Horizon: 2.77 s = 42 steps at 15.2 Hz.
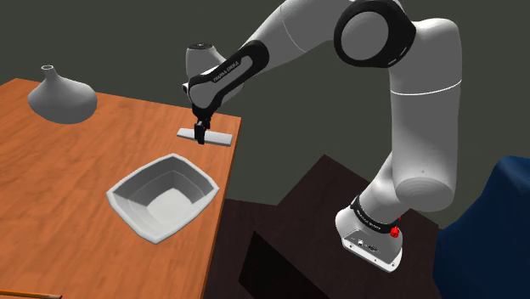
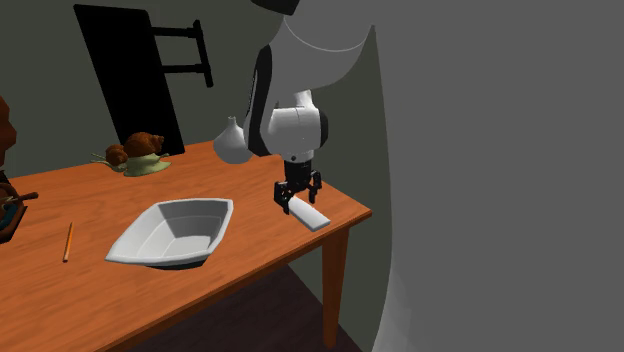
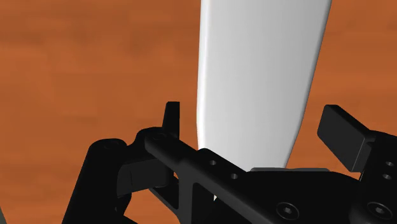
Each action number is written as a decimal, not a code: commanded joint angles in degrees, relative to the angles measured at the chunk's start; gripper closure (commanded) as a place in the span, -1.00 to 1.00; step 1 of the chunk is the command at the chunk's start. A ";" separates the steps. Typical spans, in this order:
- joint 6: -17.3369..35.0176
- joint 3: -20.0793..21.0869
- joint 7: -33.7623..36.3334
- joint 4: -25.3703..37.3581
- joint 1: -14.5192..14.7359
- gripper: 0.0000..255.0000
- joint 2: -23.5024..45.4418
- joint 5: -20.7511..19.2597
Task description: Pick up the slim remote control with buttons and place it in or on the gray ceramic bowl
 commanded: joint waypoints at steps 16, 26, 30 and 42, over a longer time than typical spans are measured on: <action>0.38 -0.02 0.01 0.09 0.01 1.00 0.44 -0.03; -4.55 0.18 -0.22 0.33 -0.13 1.00 -4.25 0.27; -6.89 0.26 -0.33 0.81 -0.17 1.00 -6.12 0.40; -14.31 0.43 -0.61 3.40 -0.28 1.00 -10.95 0.75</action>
